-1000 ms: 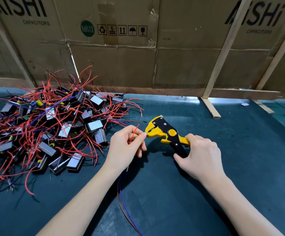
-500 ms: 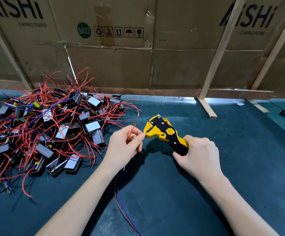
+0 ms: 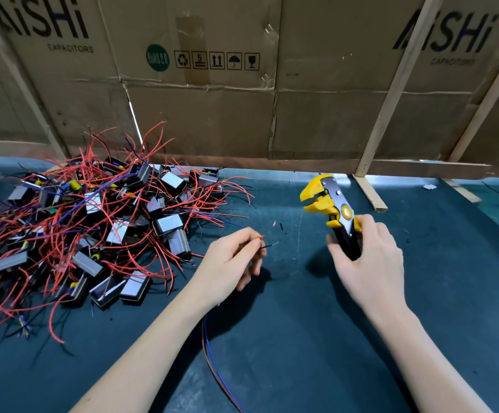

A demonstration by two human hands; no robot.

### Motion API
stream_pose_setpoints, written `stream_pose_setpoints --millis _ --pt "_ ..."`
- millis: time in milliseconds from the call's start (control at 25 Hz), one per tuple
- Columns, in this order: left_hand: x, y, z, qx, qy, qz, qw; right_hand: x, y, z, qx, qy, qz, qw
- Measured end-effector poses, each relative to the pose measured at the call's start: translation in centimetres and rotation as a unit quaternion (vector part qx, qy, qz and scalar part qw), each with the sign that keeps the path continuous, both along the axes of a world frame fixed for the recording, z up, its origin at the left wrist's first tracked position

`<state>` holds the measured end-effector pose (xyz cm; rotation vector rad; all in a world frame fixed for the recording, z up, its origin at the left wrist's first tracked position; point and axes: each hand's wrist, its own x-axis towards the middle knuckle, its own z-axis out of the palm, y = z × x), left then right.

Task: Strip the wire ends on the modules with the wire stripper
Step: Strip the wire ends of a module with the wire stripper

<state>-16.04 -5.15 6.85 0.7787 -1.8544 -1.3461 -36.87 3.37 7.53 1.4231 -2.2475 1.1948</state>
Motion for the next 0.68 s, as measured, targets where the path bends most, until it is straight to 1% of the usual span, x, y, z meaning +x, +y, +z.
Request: stream_pose_setpoints --millis 120,200,280,440,680 --pt "0.1 0.2 0.0 -0.027 -0.001 -0.040 0.999 -0.6 -0.1 -0.2 0.047 0.090 -0.021 0.995" --pt "0.1 0.4 0.0 -0.036 -0.006 -0.049 0.998 -0.6 -0.2 -0.5 0.077 0.139 -0.019 0.987" --pt "0.1 0.4 0.0 -0.040 -0.017 -0.038 0.998 -0.3 -0.3 -0.8 0.071 0.169 -0.012 0.983" --pt "0.3 0.1 -0.1 -0.020 -0.018 -0.003 1.000 0.5 -0.4 -1.0 0.033 0.194 0.003 0.980" --pt "0.2 0.0 -0.1 -0.009 -0.023 0.000 1.000 0.9 -0.4 -1.3 0.025 0.205 0.004 0.978"
